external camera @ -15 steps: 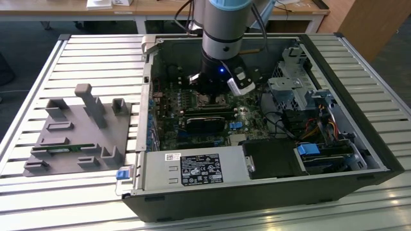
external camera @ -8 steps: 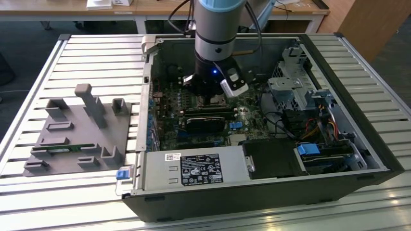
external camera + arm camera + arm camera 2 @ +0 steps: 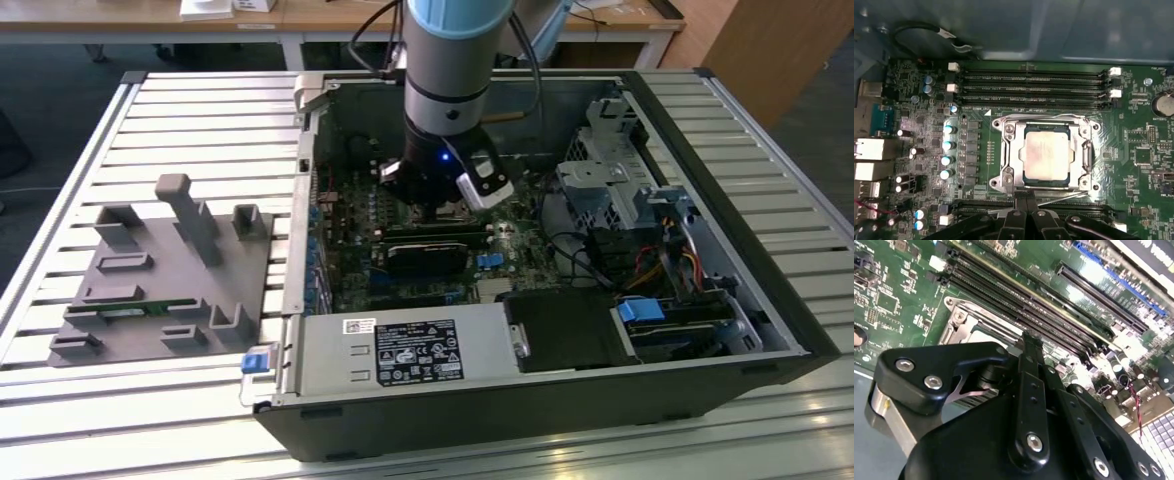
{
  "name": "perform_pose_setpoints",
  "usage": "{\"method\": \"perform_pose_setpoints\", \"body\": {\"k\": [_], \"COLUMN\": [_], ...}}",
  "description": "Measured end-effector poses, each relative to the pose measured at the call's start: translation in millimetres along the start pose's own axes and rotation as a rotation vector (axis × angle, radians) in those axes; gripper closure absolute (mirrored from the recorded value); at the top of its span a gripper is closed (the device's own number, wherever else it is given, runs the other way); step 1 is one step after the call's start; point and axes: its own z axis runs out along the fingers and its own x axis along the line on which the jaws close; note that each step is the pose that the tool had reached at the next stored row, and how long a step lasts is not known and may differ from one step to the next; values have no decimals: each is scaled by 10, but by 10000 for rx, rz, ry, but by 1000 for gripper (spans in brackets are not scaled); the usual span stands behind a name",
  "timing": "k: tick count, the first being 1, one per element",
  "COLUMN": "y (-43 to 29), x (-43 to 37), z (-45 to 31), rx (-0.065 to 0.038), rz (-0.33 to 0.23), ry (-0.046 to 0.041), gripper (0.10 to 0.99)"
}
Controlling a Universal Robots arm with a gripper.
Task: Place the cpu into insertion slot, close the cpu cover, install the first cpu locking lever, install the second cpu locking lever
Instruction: 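Install the second cpu locking lever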
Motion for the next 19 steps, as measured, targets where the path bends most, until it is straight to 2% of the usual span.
{"method": "perform_pose_setpoints", "body": {"k": [2, 4, 9, 13, 19], "y": [-28, -51, -81, -91, -101], "x": [0, 4, 81, 128, 132], "z": [-3, -5, -9, -6, 50], "rx": [-55, -67, -148, -296, -442], "rz": [-2, -1, -2, -4, -6], "ry": [-2, -2, -3, -4, -6], "gripper": [980, 980, 980, 980, 980]}}
